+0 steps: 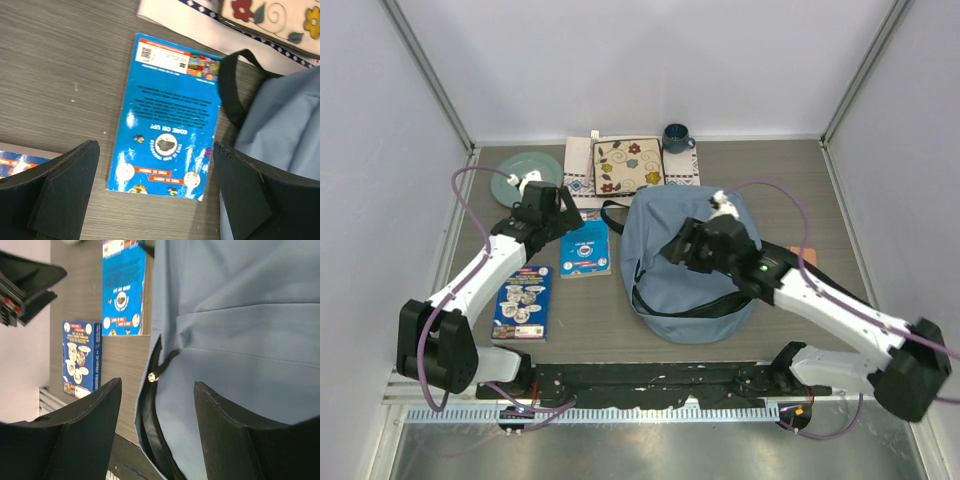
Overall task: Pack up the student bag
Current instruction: Pick up the book from the center of the board.
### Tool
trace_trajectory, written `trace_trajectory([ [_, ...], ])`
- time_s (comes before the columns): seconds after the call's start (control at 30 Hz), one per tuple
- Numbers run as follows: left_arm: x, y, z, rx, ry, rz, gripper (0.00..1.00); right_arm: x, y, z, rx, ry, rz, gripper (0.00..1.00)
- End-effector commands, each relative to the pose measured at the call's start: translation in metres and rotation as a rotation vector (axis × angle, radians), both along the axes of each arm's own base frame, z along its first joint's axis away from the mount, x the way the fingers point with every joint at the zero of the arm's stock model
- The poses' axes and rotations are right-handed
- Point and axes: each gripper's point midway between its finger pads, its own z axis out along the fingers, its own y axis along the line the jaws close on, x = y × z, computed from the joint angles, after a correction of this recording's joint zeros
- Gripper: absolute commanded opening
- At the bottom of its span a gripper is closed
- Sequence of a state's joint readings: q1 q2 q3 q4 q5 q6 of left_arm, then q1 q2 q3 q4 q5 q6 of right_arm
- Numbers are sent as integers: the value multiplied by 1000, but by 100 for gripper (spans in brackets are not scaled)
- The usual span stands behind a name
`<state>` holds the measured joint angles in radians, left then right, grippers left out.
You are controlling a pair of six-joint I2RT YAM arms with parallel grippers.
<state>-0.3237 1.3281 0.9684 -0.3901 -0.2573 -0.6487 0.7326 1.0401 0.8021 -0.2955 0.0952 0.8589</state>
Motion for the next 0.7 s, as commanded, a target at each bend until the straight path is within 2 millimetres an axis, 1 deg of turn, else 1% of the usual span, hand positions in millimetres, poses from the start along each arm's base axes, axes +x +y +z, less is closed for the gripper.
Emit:
trace_trajectory([
  [0.0, 2, 9, -6, -77, 16, 3, 100, 17, 77, 46, 105, -116, 156, 64],
  [0.03, 3, 8, -8, -89, 16, -1, 100, 19, 86, 42, 105, -107, 157, 63],
  [0.07, 4, 13, -10, -95, 20, 13, 100, 22, 98, 41, 133, -101, 161, 62],
  [0.1, 3, 14, -15, -97, 30, 15, 100, 27, 108, 27, 120, -78, 164, 61],
  [0.13, 3, 13, -19, -111, 42, 6, 100, 31, 114, 23, 116, -73, 162, 61],
  [0.17, 5, 17, -21, -123, 47, 19, 100, 32, 122, 18, 109, -62, 171, 61],
  [0.2, 5, 18, -24, -135, 55, 21, 100, 40, 134, 11, 99, -46, 183, 61],
  [0.27, 9, 21, -27, -160, 55, 22, 100, 40, 150, 12, 107, -35, 224, 61],
  [0.3, 9, 21, -30, -160, 59, 18, 100, 40, 165, 8, 110, -18, 252, 61],
  [0.33, 12, 21, -33, -158, 58, 17, 100, 39, 172, 7, 111, -18, 265, 61],
  [0.37, 13, 23, -36, -154, 67, 20, 100, 43, 179, 11, 113, -27, 262, 60],
  [0.4, 13, 23, -39, -156, 76, 23, 100, 44, 183, 7, 108, -16, 257, 61],
  [0.43, 16, 24, -40, -161, 76, 23, 100, 48, 187, -10, 85, 13, 251, 61],
  [0.47, 16, 23, -47, -171, 94, 24, 100, 58, 188, -10, 64, 8, 212, 61],
  [0.5, 18, 24, -49, -177, 94, 30, 100, 62, 189, -18, 45, 14, 198, 60],
  [0.53, 20, 21, -49, -196, 92, 18, 100, 66, 191, -36, 11, 38, 191, 61],
  [0.57, 21, 19, -54, -202, 104, 12, 100, 70, 194, -34, 9, 34, 184, 61],
  [0.6, 21, 17, -56, -208, 112, 5, 100, 75, 195, -41, -9, 35, 170, 61],
  [0.63, 22, 16, -58, -211, 117, 4, 100, 79, 195, -54, -40, 47, 155, 61],
  [0.67, 22, 15, -63, -214, 130, 3, 100, 83, 196, -56, -57, 48, 145, 61],
])
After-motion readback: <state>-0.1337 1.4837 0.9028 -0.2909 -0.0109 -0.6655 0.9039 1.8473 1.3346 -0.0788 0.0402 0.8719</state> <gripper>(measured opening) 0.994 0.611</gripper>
